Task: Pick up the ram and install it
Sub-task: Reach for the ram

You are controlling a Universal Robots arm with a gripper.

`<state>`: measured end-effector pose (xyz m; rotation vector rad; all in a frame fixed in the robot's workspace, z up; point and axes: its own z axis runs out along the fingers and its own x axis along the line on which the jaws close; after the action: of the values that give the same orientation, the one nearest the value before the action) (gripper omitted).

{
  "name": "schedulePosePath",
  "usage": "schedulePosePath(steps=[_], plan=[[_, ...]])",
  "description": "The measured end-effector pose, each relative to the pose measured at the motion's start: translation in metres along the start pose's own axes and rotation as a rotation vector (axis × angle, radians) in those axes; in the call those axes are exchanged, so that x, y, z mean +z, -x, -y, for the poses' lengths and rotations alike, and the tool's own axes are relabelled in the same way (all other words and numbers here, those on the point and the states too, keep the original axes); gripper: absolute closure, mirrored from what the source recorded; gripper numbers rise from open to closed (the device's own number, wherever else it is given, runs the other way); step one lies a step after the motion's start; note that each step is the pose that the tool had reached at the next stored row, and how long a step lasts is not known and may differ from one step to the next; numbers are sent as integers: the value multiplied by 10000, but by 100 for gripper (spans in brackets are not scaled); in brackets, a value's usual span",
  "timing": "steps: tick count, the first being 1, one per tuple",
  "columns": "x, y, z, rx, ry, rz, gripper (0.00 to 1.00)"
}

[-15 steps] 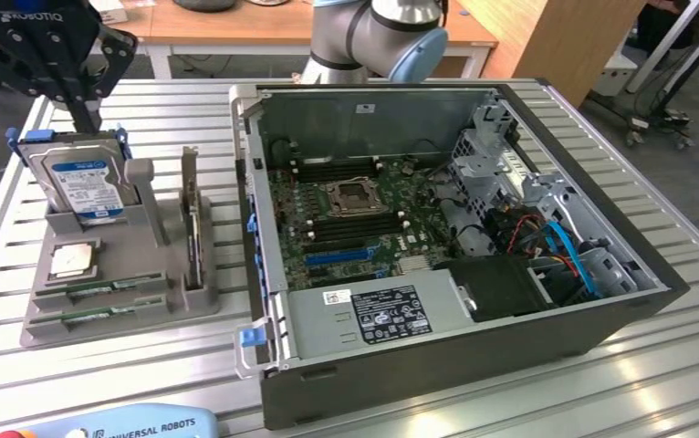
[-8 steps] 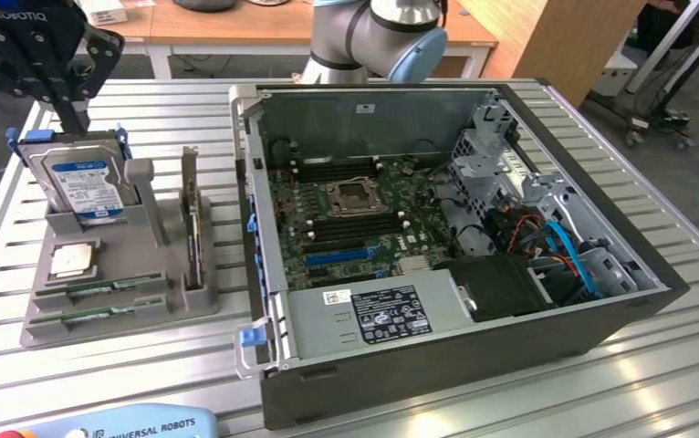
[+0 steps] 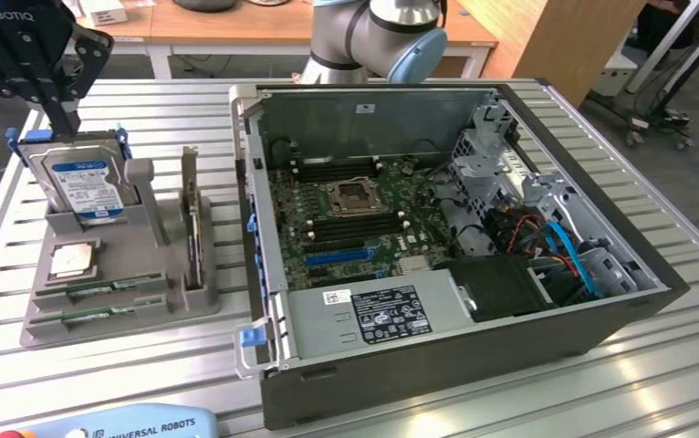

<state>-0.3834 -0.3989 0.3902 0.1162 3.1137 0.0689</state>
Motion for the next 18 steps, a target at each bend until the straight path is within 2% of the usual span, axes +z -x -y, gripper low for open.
schedulePosePath(steps=[10,18], plan=[[0,-3,5,3,0,0,90],[-4,5,84,2,-1,0,90]])
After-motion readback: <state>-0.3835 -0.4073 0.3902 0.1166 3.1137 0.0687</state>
